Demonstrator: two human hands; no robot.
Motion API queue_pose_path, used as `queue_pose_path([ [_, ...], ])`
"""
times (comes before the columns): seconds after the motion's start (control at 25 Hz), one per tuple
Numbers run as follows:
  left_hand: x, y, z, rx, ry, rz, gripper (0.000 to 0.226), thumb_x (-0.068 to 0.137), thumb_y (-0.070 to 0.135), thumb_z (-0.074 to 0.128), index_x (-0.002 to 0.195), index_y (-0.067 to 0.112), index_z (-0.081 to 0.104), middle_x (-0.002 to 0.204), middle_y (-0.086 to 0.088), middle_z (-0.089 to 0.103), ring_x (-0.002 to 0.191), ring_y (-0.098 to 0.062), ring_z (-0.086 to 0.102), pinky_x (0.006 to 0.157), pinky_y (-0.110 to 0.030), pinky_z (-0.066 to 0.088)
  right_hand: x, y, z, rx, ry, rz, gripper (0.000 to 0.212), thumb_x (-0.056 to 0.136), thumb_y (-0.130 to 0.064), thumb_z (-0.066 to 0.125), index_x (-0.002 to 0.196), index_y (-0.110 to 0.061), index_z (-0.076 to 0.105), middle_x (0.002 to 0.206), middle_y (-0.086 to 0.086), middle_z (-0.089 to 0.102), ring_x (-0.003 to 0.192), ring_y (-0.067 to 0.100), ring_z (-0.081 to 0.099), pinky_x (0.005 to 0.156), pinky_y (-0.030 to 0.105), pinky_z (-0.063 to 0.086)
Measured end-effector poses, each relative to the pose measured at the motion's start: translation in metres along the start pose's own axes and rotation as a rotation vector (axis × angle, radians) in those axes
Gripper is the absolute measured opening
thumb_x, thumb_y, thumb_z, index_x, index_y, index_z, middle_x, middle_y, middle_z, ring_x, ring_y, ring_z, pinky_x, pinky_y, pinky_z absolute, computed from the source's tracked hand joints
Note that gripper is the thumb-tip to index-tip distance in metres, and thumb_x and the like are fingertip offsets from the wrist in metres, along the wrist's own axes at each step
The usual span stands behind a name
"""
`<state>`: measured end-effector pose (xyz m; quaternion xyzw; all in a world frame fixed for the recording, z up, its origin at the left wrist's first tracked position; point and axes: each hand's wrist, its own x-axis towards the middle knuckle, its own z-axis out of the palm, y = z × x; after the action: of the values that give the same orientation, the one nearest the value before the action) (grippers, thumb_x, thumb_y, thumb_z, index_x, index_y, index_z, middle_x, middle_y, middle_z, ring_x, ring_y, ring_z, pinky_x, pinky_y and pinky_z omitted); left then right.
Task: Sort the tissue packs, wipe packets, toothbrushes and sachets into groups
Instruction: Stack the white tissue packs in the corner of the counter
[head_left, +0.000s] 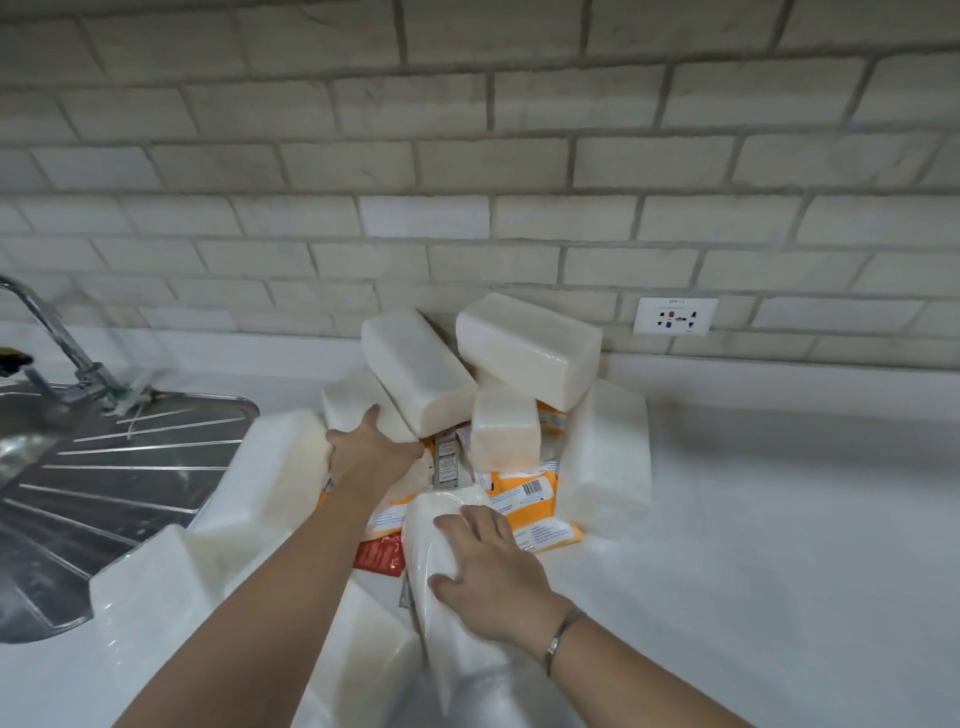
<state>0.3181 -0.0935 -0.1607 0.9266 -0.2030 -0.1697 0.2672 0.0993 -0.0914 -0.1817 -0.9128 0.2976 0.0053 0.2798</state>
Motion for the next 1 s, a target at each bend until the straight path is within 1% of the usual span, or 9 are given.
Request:
queue_pose_path([
  [0.08,-0.013,-0.006,0.000,0.008,-0.055,0.027,0.104,0.066,0.054,0.077,0.156,0.041,0.027,0.135,-0.019,0.030,0.098,-0.040,0.059,0.093,-0.040,0.053,0.001,0.001,0.001,-0.001,0.004,0.003,0.063,0.096,-0.045,0.052,0.153,-0.036,0.026,0.160,-0.007,0.018,0.152,0.015,0.009,0.108,0.044,0.043],
  [0.2,-0.035,-0.017,-0.003,-0.003,-0.105,0.056,0.104,0.070,0.057,0.072,0.159,0.042,0.020,0.143,-0.022,0.025,0.105,-0.040,0.060,0.101,-0.039,0.051,0.002,0.000,0.003,-0.009,-0.003,0.002,0.064,0.097,-0.046,0.049,0.155,-0.035,0.023,0.163,-0.005,0.014,0.154,0.017,0.005,0.112,0.046,0.040],
  [0.4,-0.053,-0.026,-0.005,0.087,-0.094,0.057,0.100,0.079,0.081,0.053,0.160,0.047,0.006,0.162,-0.025,0.001,0.132,-0.049,0.047,0.109,-0.045,0.040,-0.003,-0.005,0.012,-0.058,0.007,0.012,0.065,0.100,-0.052,0.040,0.159,-0.038,0.015,0.170,-0.006,0.002,0.157,0.016,-0.007,0.119,0.050,0.029],
  [0.56,-0.045,-0.017,-0.008,-0.048,-0.108,-0.019,0.125,0.062,0.098,0.049,0.161,0.041,0.000,0.158,-0.029,0.009,0.132,-0.049,0.047,0.109,-0.051,0.042,-0.006,-0.009,0.011,-0.081,0.010,0.019,0.077,0.095,-0.068,0.041,0.160,-0.039,0.013,0.170,-0.007,0.002,0.158,0.018,-0.008,0.121,0.054,0.023],
  [0.68,-0.037,-0.014,-0.009,-0.070,-0.109,-0.051,0.122,0.068,0.074,0.067,0.162,0.037,0.000,0.151,-0.030,0.021,0.126,-0.043,0.048,0.103,-0.050,0.049,-0.012,-0.009,0.011,-0.085,0.027,0.032,0.078,0.092,-0.067,0.047,0.159,-0.044,0.014,0.170,-0.004,0.003,0.157,0.029,-0.009,0.121,0.054,0.023],
  [0.76,-0.033,-0.014,-0.012,-0.112,-0.109,-0.072,0.116,0.069,0.058,0.071,0.162,0.036,0.005,0.147,-0.027,0.027,0.123,-0.039,0.045,0.097,-0.049,0.053,-0.016,-0.008,0.010,-0.063,0.039,0.062,0.076,0.091,-0.064,0.050,0.157,-0.049,0.015,0.170,-0.002,0.003,0.156,0.036,-0.008,0.119,0.052,0.027],
  [0.84,-0.031,-0.014,-0.021,-0.184,-0.107,-0.102,0.110,0.069,0.052,0.071,0.160,0.036,0.012,0.147,-0.023,0.031,0.117,-0.035,0.045,0.091,-0.047,0.056,-0.019,-0.004,0.007,-0.028,0.026,0.076,0.076,0.091,-0.064,0.050,0.156,-0.051,0.015,0.170,-0.004,0.002,0.155,0.036,-0.006,0.118,0.051,0.031],
  [0.96,-0.033,-0.017,-0.037,-0.308,-0.070,-0.115,0.108,0.064,0.054,0.070,0.159,0.035,0.023,0.149,-0.014,0.043,0.133,-0.034,0.043,0.095,-0.049,0.055,-0.021,-0.001,0.004,0.018,0.004,0.074,0.075,0.091,-0.066,0.049,0.156,-0.052,0.014,0.171,-0.007,0.002,0.156,0.033,-0.004,0.118,0.051,0.031],
  [1.0,-0.036,-0.018,-0.042,-0.345,-0.049,-0.105,0.105,0.066,0.054,0.071,0.158,0.034,0.025,0.150,-0.011,0.045,0.136,-0.034,0.042,0.091,-0.047,0.055,-0.020,0.000,0.003,0.032,0.002,0.069,0.074,0.092,-0.067,0.048,0.156,-0.052,0.016,0.171,-0.007,0.003,0.156,0.031,-0.003,0.119,0.051,0.030],
])
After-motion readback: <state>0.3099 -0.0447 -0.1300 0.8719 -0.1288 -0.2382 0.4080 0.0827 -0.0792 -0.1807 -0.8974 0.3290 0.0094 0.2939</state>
